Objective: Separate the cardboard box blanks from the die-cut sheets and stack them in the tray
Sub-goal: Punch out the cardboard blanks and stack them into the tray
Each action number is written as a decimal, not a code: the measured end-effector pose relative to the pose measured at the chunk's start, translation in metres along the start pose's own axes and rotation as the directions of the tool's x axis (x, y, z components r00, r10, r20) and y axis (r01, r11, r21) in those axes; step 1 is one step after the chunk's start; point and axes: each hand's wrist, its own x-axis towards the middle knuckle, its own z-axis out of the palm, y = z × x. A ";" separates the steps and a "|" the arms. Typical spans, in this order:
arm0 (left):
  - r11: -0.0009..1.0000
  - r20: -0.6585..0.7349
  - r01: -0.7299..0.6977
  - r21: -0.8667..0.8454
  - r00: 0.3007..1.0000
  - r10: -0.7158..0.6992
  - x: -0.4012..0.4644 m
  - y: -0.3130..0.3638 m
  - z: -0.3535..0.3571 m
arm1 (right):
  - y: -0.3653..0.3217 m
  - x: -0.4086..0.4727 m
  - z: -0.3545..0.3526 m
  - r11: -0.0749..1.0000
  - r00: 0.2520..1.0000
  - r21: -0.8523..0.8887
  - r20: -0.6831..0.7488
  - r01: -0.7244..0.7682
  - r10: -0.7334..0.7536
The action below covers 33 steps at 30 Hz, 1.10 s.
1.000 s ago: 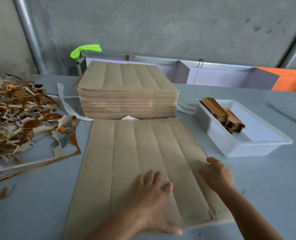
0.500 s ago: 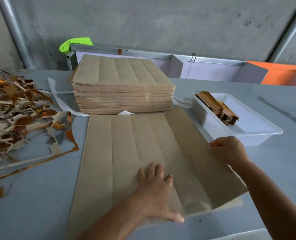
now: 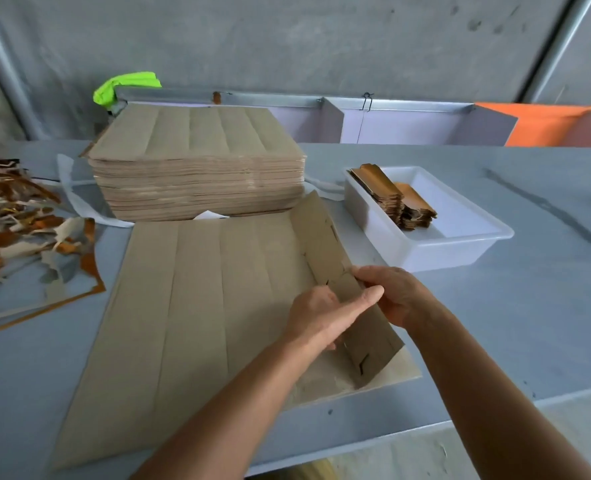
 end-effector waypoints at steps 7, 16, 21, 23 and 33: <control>0.965 0.030 0.066 -0.255 0.998 -0.060 0.006 -0.007 0.003 | 0.005 0.006 -0.006 0.999 0.999 -0.020 0.020 0.025 -0.025; 0.917 0.107 0.118 -0.380 0.991 -0.083 -0.003 -0.016 -0.019 | 0.006 0.005 -0.011 0.992 0.996 -0.100 0.041 0.080 -0.076; 0.888 0.134 0.186 -0.420 0.981 -0.142 -0.008 -0.013 -0.025 | 0.000 -0.003 -0.008 0.980 0.994 -0.164 0.010 0.108 -0.108; 0.916 0.067 0.188 -0.355 0.982 -0.176 -0.008 -0.009 -0.028 | -0.006 -0.006 -0.005 0.972 0.991 -0.196 -0.006 0.132 -0.136; 0.996 -0.182 0.079 -0.037 0.980 -0.084 0.001 -0.002 -0.030 | -0.012 -0.045 0.010 0.339 0.611 -0.658 0.234 0.672 -0.756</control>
